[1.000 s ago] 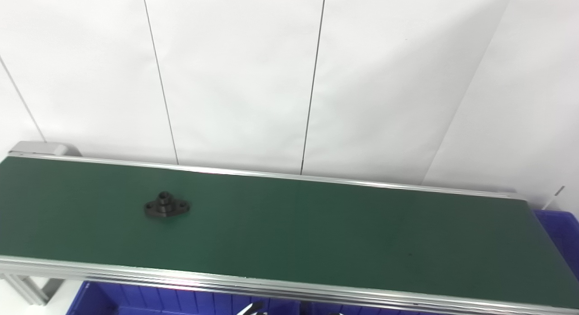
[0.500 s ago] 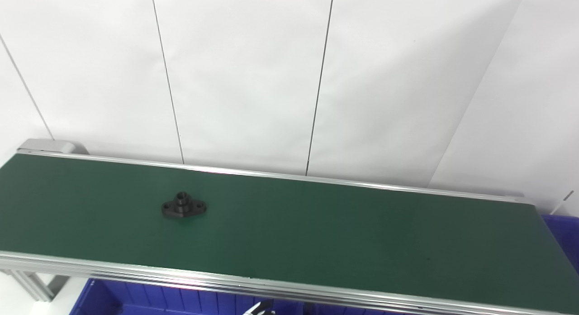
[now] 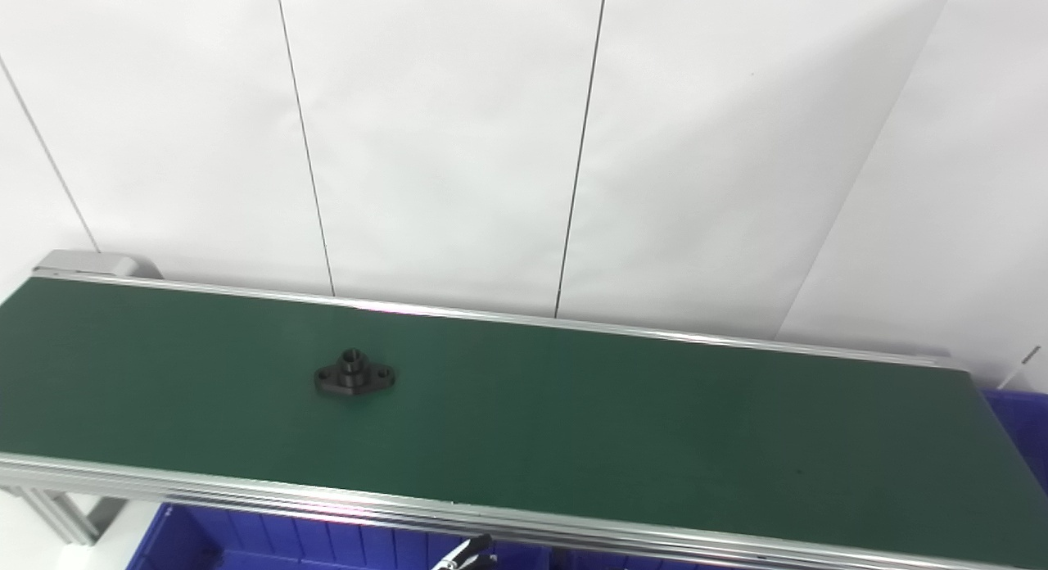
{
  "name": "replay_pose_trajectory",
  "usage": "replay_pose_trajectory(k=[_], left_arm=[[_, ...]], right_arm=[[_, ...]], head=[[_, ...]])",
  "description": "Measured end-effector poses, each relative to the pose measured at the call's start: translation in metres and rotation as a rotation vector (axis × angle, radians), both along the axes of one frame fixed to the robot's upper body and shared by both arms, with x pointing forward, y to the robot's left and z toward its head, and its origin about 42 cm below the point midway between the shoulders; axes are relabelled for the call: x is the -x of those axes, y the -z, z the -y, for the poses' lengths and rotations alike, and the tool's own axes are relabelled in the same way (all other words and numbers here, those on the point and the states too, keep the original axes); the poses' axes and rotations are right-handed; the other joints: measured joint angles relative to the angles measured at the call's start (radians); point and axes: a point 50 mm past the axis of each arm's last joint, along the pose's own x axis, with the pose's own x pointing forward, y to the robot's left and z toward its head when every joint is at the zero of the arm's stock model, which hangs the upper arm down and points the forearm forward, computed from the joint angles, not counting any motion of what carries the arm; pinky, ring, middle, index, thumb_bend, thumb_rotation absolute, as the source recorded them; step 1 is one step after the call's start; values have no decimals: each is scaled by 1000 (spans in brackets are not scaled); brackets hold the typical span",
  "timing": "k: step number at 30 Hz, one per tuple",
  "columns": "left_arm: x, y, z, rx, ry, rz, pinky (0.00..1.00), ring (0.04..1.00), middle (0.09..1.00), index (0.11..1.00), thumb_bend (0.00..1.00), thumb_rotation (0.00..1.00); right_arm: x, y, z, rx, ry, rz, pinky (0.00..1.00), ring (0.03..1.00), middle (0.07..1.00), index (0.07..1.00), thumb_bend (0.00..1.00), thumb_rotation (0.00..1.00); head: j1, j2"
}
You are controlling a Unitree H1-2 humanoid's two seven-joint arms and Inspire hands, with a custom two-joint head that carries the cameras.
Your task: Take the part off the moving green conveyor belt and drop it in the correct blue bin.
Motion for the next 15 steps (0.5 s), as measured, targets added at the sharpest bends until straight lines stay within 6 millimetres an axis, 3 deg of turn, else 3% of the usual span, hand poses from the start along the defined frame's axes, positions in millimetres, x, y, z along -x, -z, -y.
replay_pose_trajectory(k=[7,12,15], left_arm=[[0,0,0,2,4,-2,912,944,919,955,1000,749],[-1,-5,0,3,6,18,904,943,920,958,1000,747],[-3,-11,0,10,4,41,912,941,921,957,1000,739]], right_arm=[[0,0,0,-1,0,0,706,778,859,840,890,1000],[-1,-7,0,-5,2,27,693,771,857,842,887,994],[-1,-15,-1,-11,3,55,687,757,837,836,868,956]], head=[[0,11],[-5,57],[-9,61]])
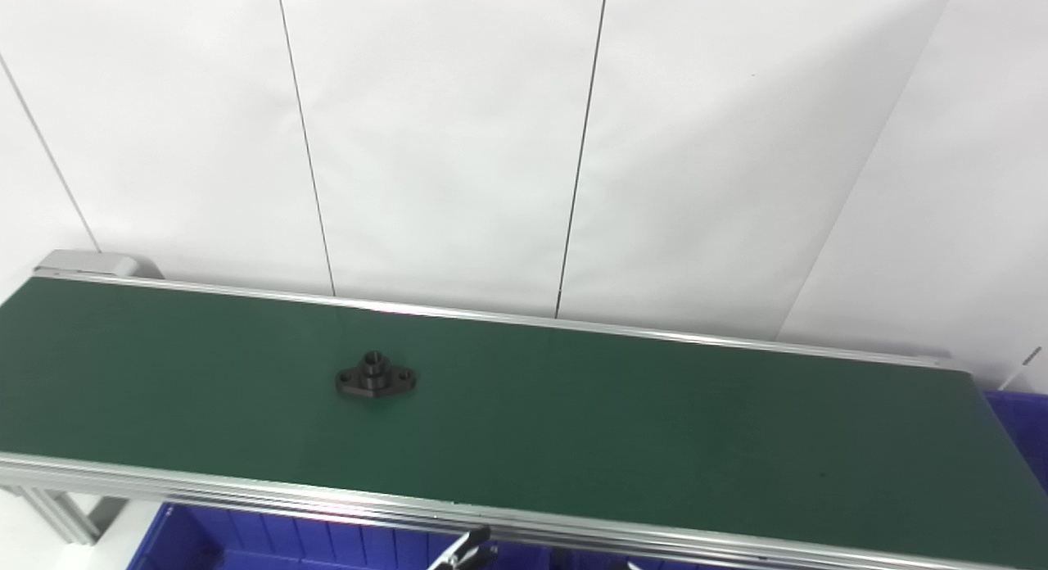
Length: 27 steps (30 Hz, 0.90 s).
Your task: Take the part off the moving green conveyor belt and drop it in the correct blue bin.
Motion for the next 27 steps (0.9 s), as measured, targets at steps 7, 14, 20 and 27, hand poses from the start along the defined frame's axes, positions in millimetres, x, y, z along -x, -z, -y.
replay_pose_trajectory(k=[7,14,20,27], left_arm=[[2,-1,-1,6,-3,-2,932,939,918,956,1000,721],[2,-1,-1,5,-1,-4,937,947,927,960,1000,731],[-1,-1,-3,0,1,-2,928,945,927,959,1000,735],[-1,4,-5,-10,2,-15,926,947,929,964,1000,731]], right_arm=[[0,-22,0,-1,17,85,676,752,826,829,905,983],[-14,-64,7,12,41,251,667,744,823,805,891,958],[-45,-90,0,102,28,404,672,767,831,815,884,927],[-101,-117,-5,202,6,544,658,766,841,817,857,780]], head=[[-5,3],[-12,8],[-32,-3],[-41,3]])
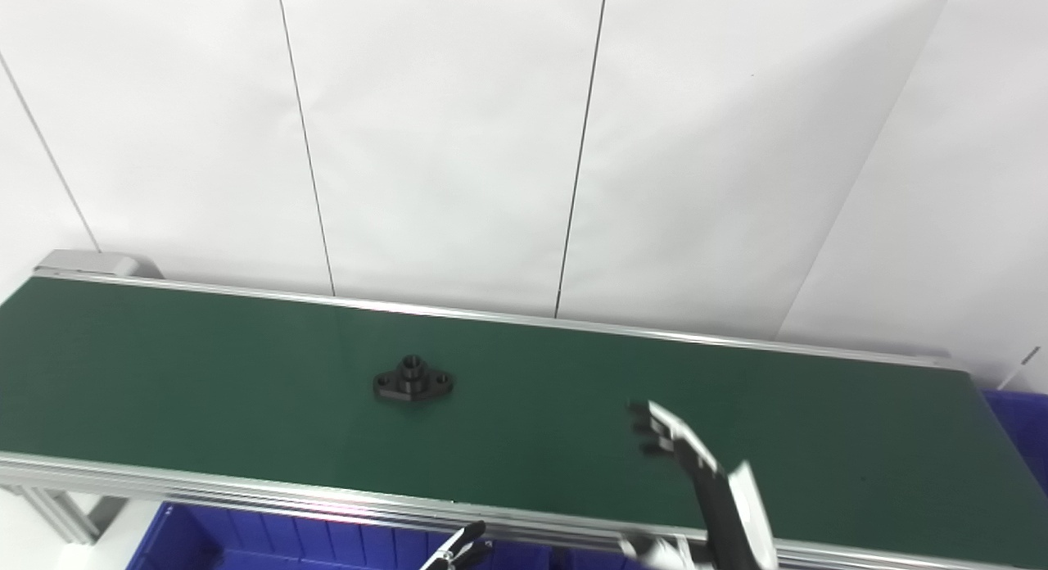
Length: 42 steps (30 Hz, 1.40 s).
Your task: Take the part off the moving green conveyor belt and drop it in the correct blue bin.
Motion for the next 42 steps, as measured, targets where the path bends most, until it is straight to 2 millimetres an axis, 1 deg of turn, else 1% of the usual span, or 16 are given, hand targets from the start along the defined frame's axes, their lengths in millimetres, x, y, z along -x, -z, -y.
replay_pose_trajectory(k=[2,4,7,10,13,17,21,24,26,28,31,36,39,42], left_arm=[[0,1,0,-1,0,-2,931,951,934,966,1000,731],[0,1,0,-1,1,-5,937,959,941,969,1000,736],[-1,3,0,-4,2,-8,935,947,932,967,1000,736],[-3,5,1,-7,5,-12,937,943,923,963,1000,731],[-4,7,0,-6,3,-21,946,947,921,961,1000,723],[-6,6,2,5,-1,-20,935,941,915,962,1000,730],[-7,5,2,7,-1,-17,938,941,916,961,1000,728],[-8,5,4,9,-1,-15,944,944,914,961,1000,729],[-8,5,5,11,-1,-15,946,943,913,961,1000,729],[-8,5,5,11,-1,-15,942,943,912,961,1000,732],[-8,4,7,11,1,-13,942,944,918,963,1000,730],[-8,4,8,4,5,-9,943,949,925,966,997,735],[-7,4,9,2,6,-9,949,952,925,967,996,737],[-7,3,9,2,7,-5,954,955,926,967,995,739]], right_arm=[[-10,-6,-9,21,7,18,645,760,847,821,845,761],[-19,-10,-18,61,23,-3,613,741,847,817,836,750],[-39,-19,-31,128,49,-34,627,762,864,822,839,724],[-59,-28,-38,177,62,-38,650,789,869,822,835,710],[-75,-27,-45,229,73,-62,683,813,874,833,837,719],[-94,-23,-55,335,83,-96,687,823,875,842,850,737],[-114,-29,-62,416,90,-85,676,803,859,856,856,709],[-126,-32,-67,456,96,-88,622,769,853,897,867,669],[-134,-33,-71,484,100,-99,617,767,851,903,869,666],[-140,-33,-75,512,92,-102,602,751,821,904,872,662],[-149,-31,-81,587,77,-100,624,778,848,887,885,690],[-162,-29,-85,732,57,-97,616,777,846,869,887,709],[-169,-28,-84,793,57,-98,611,769,837,846,900,691],[-177,-24,-83,848,53,-115,611,763,832,837,906,684]], head=[[-2,0],[-2,3],[-5,-2],[-6,-3],[-2,-3],[0,-2],[3,-5],[6,-5],[9,-2],[9,-2],[12,3],[14,3],[17,6],[21,11]])
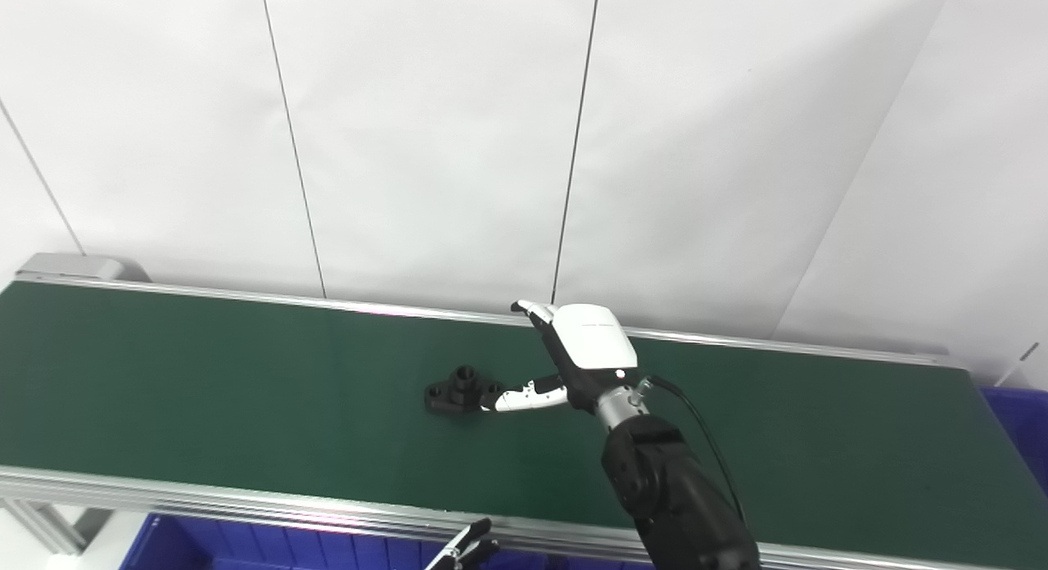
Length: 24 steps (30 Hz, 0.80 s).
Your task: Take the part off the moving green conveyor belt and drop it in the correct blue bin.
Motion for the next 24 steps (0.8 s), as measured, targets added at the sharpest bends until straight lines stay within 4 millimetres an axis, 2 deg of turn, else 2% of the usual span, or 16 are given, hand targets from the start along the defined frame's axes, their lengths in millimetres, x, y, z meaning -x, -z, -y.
replay_pose_trajectory(k=[7,12,24], left_arm=[[3,-6,1,2,-2,20,945,953,921,968,1000,747],[5,-7,2,1,-2,24,940,953,918,972,1000,751],[9,-12,4,-8,5,36,947,969,926,978,1000,758]], right_arm=[[-13,11,6,76,28,-46,617,777,841,835,919,697],[-18,15,15,104,60,-67,588,752,824,808,926,679],[-19,25,17,145,74,-101,570,738,813,799,904,703]], head=[[8,5],[11,12],[15,18]])
